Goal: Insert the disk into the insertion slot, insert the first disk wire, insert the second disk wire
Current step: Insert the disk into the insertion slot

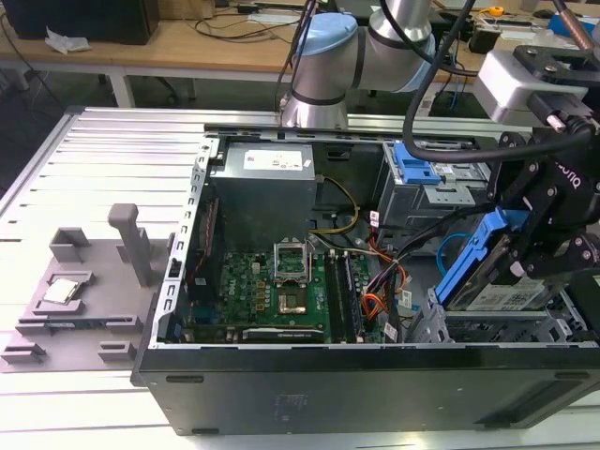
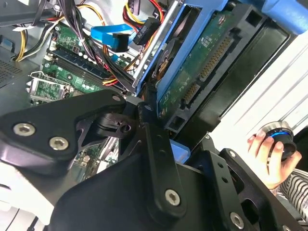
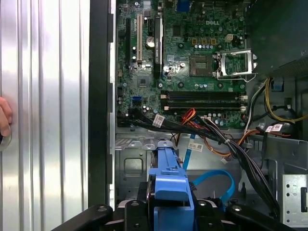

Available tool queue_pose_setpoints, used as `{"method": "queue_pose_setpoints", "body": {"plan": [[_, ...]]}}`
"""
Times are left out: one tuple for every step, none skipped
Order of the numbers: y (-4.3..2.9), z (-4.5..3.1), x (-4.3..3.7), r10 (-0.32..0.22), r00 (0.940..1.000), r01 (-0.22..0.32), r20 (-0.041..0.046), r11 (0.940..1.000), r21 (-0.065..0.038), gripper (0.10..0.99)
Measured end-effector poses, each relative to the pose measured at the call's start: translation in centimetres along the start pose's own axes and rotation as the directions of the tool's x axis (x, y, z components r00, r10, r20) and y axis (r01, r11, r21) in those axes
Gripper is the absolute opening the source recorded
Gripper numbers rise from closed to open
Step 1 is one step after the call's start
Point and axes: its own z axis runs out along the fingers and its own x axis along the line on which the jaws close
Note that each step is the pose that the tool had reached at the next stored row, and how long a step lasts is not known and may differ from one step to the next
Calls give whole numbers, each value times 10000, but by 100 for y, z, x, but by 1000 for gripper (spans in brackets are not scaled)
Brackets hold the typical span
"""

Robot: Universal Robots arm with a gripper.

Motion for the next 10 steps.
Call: {"method": "queue_pose_setpoints", "body": {"plan": [[0,0,1,1,10000,-1,-5,10000,0,365],[0,0,1,1,10000,-1,-4,10000,-1,365],[0,1,0,1,10000,-1,1,10000,0,376],[0,2,0,0,10000,0,0,10000,0,439],[0,2,0,1,10000,-1,0,10000,0,439],[0,3,0,1,10000,-1,1,10000,0,439],[0,3,0,0,10000,0,1,10000,0,439],[0,3,0,1,10000,-1,1,10000,0,439],[0,4,0,1,10000,-1,1,10000,0,439],[0,4,0,1,10000,-1,1,10000,0,439]]}}
